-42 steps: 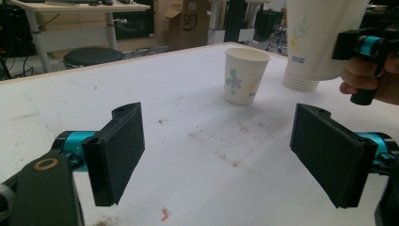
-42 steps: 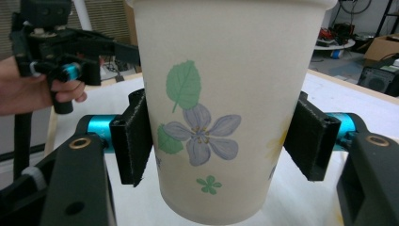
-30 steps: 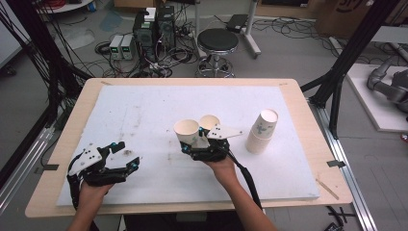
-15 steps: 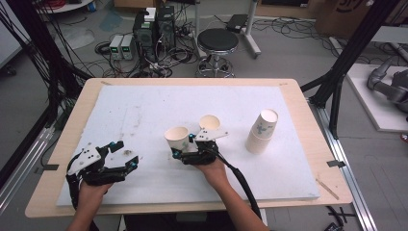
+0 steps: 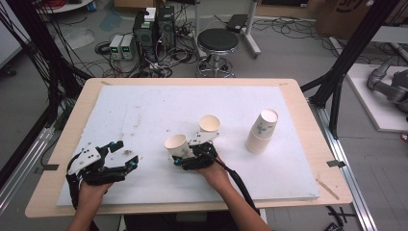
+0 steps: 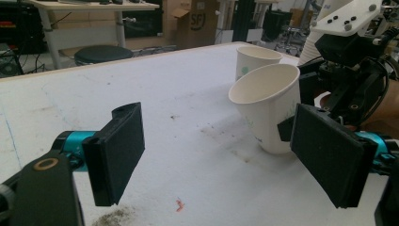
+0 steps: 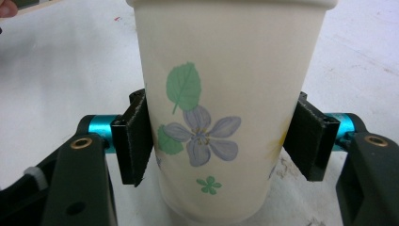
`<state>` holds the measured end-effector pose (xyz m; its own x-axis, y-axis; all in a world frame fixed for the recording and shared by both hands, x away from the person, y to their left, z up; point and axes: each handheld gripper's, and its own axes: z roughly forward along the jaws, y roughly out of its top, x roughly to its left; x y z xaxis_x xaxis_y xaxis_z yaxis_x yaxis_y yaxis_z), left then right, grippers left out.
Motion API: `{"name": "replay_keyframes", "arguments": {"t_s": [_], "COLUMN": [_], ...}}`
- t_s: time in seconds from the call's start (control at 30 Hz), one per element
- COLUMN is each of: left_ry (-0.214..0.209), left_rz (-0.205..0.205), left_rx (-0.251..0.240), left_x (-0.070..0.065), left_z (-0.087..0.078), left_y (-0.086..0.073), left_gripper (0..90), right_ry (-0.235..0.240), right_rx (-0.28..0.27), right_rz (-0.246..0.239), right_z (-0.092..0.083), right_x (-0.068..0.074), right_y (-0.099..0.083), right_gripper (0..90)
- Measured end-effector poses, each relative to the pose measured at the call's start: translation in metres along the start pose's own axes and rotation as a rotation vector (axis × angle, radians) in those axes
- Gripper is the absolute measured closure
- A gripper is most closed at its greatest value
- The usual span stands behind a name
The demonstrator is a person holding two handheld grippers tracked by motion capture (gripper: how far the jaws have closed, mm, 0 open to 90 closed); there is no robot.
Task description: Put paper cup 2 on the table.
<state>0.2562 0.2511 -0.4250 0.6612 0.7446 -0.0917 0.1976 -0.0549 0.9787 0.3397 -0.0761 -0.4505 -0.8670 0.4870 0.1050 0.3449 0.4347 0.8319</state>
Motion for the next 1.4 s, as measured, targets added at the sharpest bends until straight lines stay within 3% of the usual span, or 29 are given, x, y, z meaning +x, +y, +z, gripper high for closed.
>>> {"name": "replay_keyframes", "arguments": {"t_s": [0.33,0.53,0.63,0.7,0.93,1.13,1.27,1.4], "left_ry": [-0.008,-0.015,-0.019,-0.019,-0.018,-0.018,-0.012,-0.006], "left_rz": [-0.002,-0.002,-0.006,-0.008,-0.015,-0.018,-0.015,-0.009], "left_rx": [0.007,0.011,0.014,0.016,0.013,0.01,0.004,-0.027], "left_x": [-0.001,-0.001,-0.001,-0.001,-0.001,0.0,-0.002,-0.004], "left_z": [0.003,0.005,0.006,0.006,0.008,0.011,0.012,0.012], "left_y": [-0.001,-0.001,-0.002,-0.003,-0.003,-0.002,-0.002,0.0], "left_gripper": [18.3,18.4,18.4,18.3,18.3,18.3,18.4,17.9], "right_ry": [-0.034,-0.03,-0.033,-0.025,-0.02,-0.066,-0.098,-0.16], "right_rx": [0.056,0.06,0.037,0.027,-0.016,-0.064,-0.1,-0.146], "right_rz": [-0.105,-0.091,-0.066,-0.051,-0.035,-0.051,-0.027,-0.015], "right_z": [-0.014,-0.017,-0.022,-0.029,-0.063,-0.1,-0.124,-0.146], "right_x": [0.005,0.003,0.001,-0.002,-0.006,-0.007,-0.011,-0.015], "right_y": [-0.008,-0.012,-0.015,-0.019,-0.033,-0.035,-0.044,-0.053], "right_gripper": [33.2,29.6,21.0,20.9,20.9,21.0,21.0,21.0]}}
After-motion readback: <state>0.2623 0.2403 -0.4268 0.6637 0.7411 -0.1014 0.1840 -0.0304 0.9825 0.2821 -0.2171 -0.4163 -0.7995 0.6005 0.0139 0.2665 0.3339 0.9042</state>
